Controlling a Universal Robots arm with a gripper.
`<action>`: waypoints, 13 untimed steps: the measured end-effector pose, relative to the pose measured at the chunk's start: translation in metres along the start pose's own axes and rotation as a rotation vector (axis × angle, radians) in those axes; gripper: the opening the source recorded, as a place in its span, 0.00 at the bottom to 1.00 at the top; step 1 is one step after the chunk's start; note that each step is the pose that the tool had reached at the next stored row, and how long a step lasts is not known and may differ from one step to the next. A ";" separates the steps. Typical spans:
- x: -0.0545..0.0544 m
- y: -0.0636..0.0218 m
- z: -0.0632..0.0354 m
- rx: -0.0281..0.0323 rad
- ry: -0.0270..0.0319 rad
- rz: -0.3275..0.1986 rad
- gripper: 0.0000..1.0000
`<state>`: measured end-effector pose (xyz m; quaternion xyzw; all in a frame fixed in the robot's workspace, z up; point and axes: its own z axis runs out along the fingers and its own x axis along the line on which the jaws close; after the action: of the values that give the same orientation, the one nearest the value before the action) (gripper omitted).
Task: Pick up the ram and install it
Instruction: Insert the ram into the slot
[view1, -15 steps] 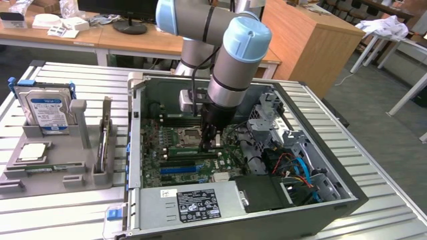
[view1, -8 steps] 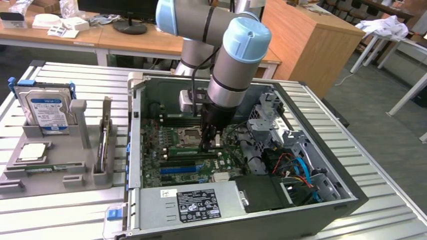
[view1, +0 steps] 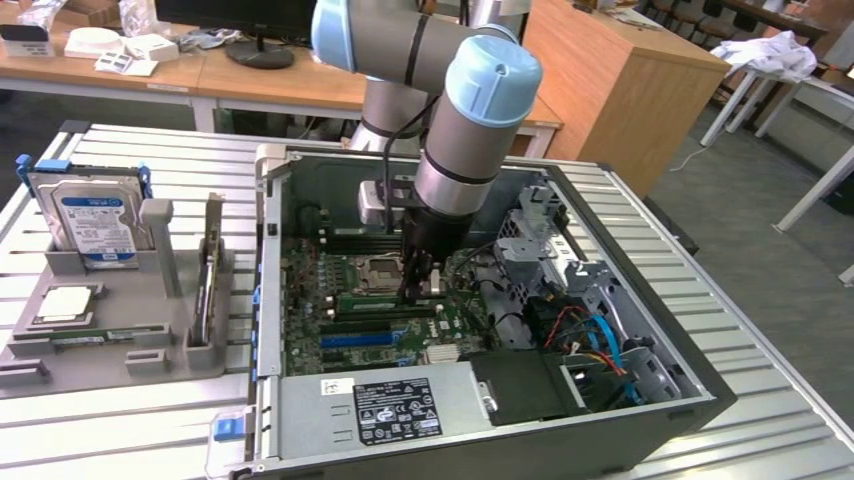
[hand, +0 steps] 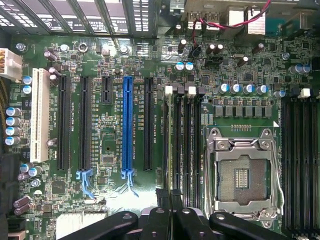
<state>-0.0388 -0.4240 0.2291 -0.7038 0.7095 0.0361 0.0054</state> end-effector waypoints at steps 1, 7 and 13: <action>0.000 0.0000 0.0000 0.0000 0.0000 0.000 0.12; -0.002 0.0000 0.0002 0.0001 -0.0003 0.000 0.12; 0.000 0.0000 0.0001 0.0000 -0.0001 0.000 0.12</action>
<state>-0.0388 -0.4237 0.2289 -0.7038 0.7095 0.0361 0.0055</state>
